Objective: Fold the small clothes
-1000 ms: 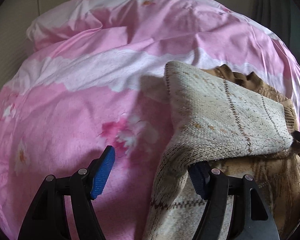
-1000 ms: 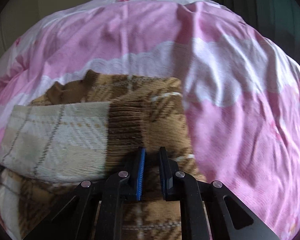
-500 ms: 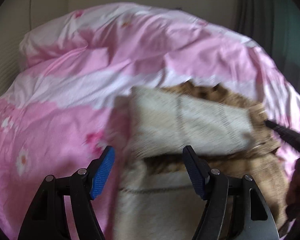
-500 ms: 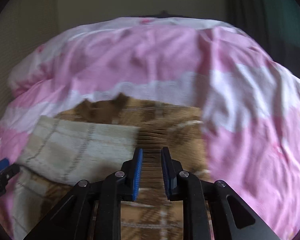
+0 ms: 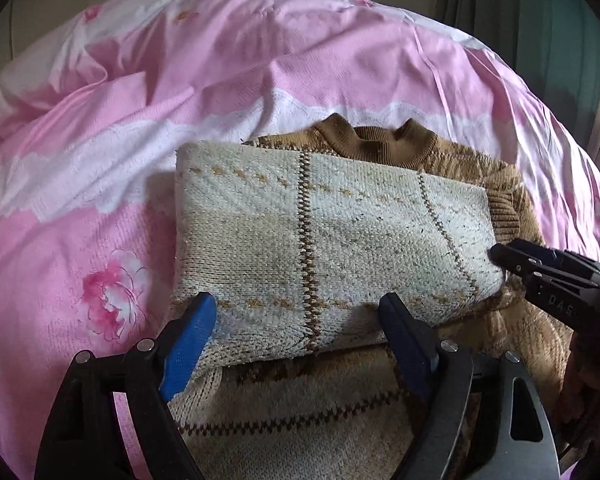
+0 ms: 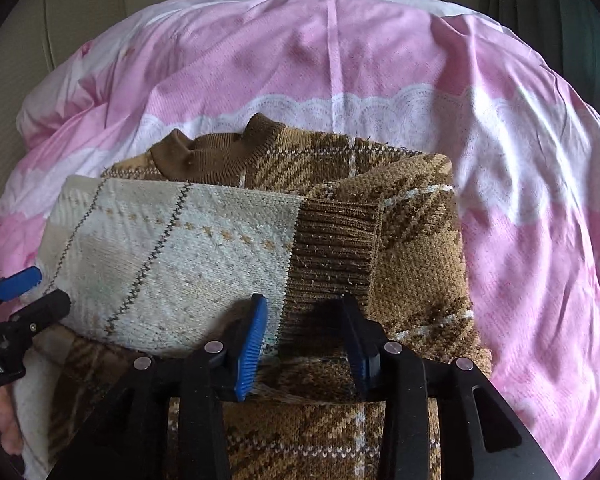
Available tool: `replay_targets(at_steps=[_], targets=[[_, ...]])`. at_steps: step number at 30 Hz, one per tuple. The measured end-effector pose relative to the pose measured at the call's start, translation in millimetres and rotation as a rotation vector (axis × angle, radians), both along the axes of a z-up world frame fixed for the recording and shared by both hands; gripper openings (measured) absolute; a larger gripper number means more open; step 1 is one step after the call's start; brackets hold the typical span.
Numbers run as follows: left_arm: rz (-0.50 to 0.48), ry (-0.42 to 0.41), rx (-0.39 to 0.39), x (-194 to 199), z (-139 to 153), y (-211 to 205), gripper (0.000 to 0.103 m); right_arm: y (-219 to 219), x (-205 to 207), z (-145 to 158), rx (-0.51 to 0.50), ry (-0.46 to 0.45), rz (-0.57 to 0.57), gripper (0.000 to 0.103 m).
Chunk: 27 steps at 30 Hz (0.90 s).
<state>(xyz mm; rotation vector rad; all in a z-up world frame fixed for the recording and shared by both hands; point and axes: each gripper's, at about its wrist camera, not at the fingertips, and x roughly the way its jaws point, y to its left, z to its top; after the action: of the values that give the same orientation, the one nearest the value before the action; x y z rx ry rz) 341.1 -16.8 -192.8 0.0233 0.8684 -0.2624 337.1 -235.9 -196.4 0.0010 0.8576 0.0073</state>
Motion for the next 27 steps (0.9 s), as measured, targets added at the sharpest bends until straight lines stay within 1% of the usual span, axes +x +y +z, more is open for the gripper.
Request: replay_targets(at_steps=[2, 5, 7, 9, 10, 11, 12, 13, 15, 18, 21, 24, 27], targets=[[0.003, -0.001, 0.007, -2, 4, 0, 0.083, 2, 0, 3, -0.011, -0.002, -0.004, 0.039], [0.012, -0.021, 0.013, -14, 20, 3, 0.083, 0, -15, 23, 0.021, -0.042, -0.012, 0.042], [0.021, -0.047, 0.026, -30, 35, 8, 0.083, -4, -38, 42, 0.046, -0.087, -0.023, 0.052], [0.047, -0.084, 0.052, -58, 48, 16, 0.084, -8, -72, 57, 0.057, -0.140, -0.047, 0.073], [0.069, -0.101, 0.065, -78, 53, 22, 0.084, -10, -91, 64, 0.054, -0.165, -0.059, 0.075], [0.087, -0.105, 0.070, -91, 55, 27, 0.087, -12, -109, 69, 0.045, -0.186, -0.070, 0.078], [0.108, -0.103, 0.069, -106, 55, 32, 0.089, -12, -127, 73, 0.033, -0.200, -0.085, 0.078], [0.134, -0.090, 0.060, -126, 54, 40, 0.089, -14, -143, 76, 0.029, -0.205, -0.099, 0.078], [0.167, -0.066, 0.053, -153, 49, 49, 0.089, -15, -177, 77, 0.039, -0.206, -0.120, 0.078], [0.208, -0.052, 0.040, -189, 43, 61, 0.089, -15, -216, 73, 0.056, -0.197, -0.128, 0.078], [0.241, -0.055, 0.035, -226, 38, 71, 0.089, -9, -255, 68, 0.021, -0.214, -0.124, 0.078], [0.244, -0.065, 0.016, -253, 33, 74, 0.089, -11, -280, 62, -0.016, -0.240, -0.131, 0.078], [0.237, -0.069, 0.006, -265, 26, 73, 0.086, -20, -293, 55, -0.026, -0.232, -0.158, 0.078]])
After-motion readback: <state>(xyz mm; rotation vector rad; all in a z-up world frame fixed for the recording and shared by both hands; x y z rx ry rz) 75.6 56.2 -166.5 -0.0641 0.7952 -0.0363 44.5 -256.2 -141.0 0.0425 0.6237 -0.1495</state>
